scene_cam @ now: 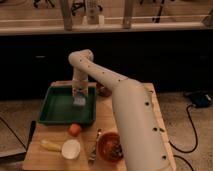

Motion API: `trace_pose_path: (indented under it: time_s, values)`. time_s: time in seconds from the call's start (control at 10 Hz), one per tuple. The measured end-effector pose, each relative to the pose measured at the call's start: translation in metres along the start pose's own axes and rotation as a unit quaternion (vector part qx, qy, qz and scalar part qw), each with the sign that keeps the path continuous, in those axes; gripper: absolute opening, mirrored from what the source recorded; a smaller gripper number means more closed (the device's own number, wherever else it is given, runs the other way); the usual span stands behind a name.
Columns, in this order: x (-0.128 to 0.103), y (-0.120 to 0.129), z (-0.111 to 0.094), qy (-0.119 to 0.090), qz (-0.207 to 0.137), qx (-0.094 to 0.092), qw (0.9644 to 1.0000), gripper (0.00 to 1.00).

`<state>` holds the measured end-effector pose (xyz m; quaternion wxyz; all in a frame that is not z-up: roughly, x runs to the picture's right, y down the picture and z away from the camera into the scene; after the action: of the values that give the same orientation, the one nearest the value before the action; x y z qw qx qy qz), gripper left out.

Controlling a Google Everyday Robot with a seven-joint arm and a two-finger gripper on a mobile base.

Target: Place sponge in tray

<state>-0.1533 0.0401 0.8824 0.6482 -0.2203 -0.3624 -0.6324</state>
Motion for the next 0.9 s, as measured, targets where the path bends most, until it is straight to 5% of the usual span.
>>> trace_pose_path:
  time_s: [0.2, 0.9]
  values:
    - [0.0008, 0.0007, -0.0006, -0.003, 0.000, -0.001, 1.0000, 0.80]
    - [0.0027, -0.0021, -0.0007, -0.010, -0.003, -0.005, 0.9999, 0.80]
